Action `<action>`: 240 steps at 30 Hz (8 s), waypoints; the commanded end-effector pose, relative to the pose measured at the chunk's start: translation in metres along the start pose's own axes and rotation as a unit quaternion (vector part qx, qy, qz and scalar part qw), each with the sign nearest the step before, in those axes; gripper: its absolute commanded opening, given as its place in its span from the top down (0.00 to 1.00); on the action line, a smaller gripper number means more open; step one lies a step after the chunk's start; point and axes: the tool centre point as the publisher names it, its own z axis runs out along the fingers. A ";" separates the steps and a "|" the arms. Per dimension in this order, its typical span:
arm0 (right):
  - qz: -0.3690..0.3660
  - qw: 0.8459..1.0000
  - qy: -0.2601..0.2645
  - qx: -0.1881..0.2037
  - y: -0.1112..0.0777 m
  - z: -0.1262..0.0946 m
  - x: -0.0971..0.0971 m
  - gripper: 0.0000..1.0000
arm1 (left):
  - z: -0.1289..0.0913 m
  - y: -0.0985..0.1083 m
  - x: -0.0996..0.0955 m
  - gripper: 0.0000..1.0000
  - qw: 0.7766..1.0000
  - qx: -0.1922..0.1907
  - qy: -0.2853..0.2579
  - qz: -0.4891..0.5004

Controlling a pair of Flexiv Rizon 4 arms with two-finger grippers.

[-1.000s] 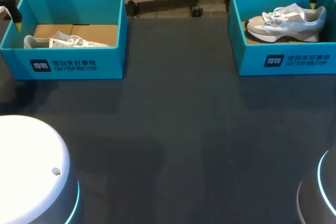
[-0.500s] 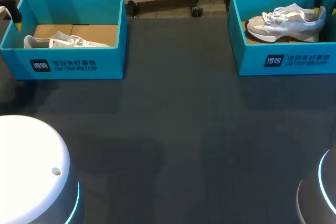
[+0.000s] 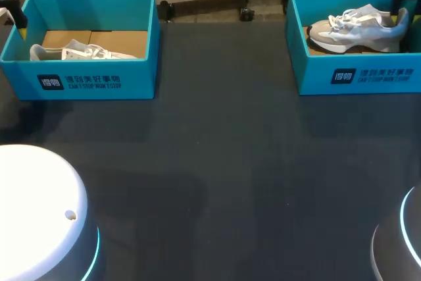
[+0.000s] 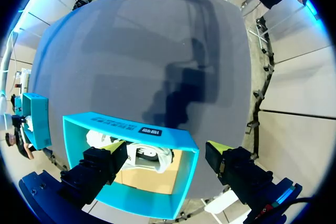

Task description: Take the shoe out of the shoebox, open the shoe tongue, remove and reinsert the insole, then place the shoe into the shoebox

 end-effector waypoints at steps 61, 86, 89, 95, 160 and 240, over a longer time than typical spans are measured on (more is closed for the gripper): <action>-0.008 0.997 -0.076 0.004 -0.014 -0.058 -0.019 1.00 | 0.000 -0.002 0.000 0.00 1.000 -0.002 0.001 0.000; -0.004 0.997 -0.081 0.010 -0.036 -0.163 -0.011 1.00 | 0.000 -0.002 0.000 0.00 1.000 -0.002 0.001 0.000; -0.006 0.997 -0.077 0.014 -0.038 -0.171 -0.008 1.00 | 0.000 -0.002 0.000 0.00 1.000 -0.002 0.001 0.000; -0.013 0.998 -0.066 0.016 -0.038 -0.172 -0.007 1.00 | 0.000 -0.002 0.000 0.00 1.000 -0.002 0.001 0.000; 0.000 0.995 -0.098 -0.011 -0.253 -0.229 0.130 1.00 | 0.000 -0.002 0.000 0.00 1.000 -0.002 0.001 0.000; -0.015 0.984 -0.176 -0.017 -0.525 -0.132 0.284 1.00 | 0.000 -0.002 0.000 0.00 1.000 -0.002 0.001 0.000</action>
